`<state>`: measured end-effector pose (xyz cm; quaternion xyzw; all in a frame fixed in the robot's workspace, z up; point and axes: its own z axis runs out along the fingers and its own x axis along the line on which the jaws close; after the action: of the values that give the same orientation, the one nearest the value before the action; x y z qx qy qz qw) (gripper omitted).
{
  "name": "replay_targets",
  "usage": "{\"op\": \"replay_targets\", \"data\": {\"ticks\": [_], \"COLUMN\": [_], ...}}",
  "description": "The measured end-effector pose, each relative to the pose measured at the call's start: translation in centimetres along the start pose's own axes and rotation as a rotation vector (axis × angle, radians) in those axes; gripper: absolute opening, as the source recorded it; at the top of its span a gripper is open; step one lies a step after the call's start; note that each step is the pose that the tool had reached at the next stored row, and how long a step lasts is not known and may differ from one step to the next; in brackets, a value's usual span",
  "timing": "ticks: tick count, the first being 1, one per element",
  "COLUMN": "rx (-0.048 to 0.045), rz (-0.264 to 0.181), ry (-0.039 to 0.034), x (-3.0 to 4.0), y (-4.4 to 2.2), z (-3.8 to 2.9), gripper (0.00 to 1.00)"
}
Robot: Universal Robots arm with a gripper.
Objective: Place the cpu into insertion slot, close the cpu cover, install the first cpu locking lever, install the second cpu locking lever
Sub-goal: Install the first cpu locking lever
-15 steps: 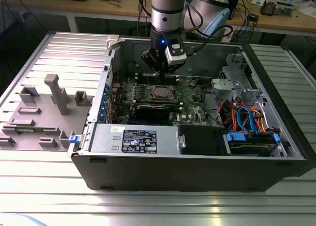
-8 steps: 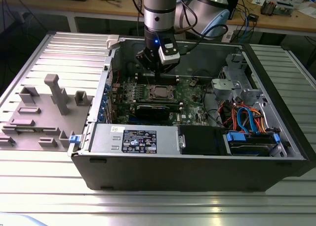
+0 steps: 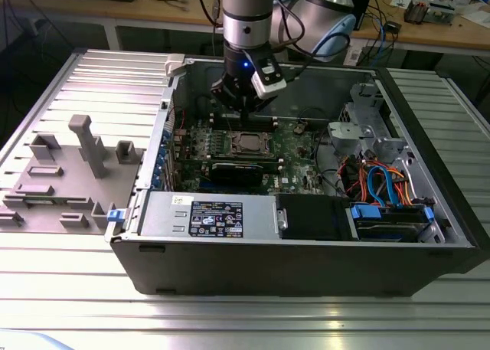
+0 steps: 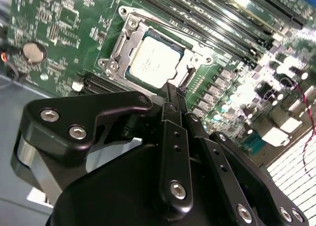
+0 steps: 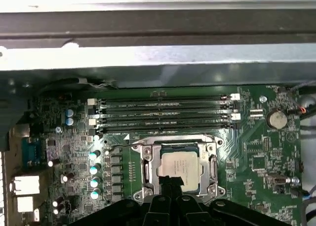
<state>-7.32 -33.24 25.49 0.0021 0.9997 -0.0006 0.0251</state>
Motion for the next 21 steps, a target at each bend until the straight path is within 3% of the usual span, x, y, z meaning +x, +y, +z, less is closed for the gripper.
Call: {"op": "replay_targets", "data": {"ticks": [2,4,7,8,21], "rx": [-0.0005,-0.0013,-0.0034,-0.0038,-0.0045], "rz": [-0.013,-0.014,-0.014,-0.014,-0.014], "ry": [0.0004,0.0002,0.0,0.0,0.0001], "x": [0.36,1.73,3.17,3.34,3.44], "y": [-0.01,-0.01,-0.01,-0.01,-0.01], "z": [0.01,0.01,0.0,0.0,0.01], "gripper": [0.11,0.11,0.11,0.11,0.11]}}
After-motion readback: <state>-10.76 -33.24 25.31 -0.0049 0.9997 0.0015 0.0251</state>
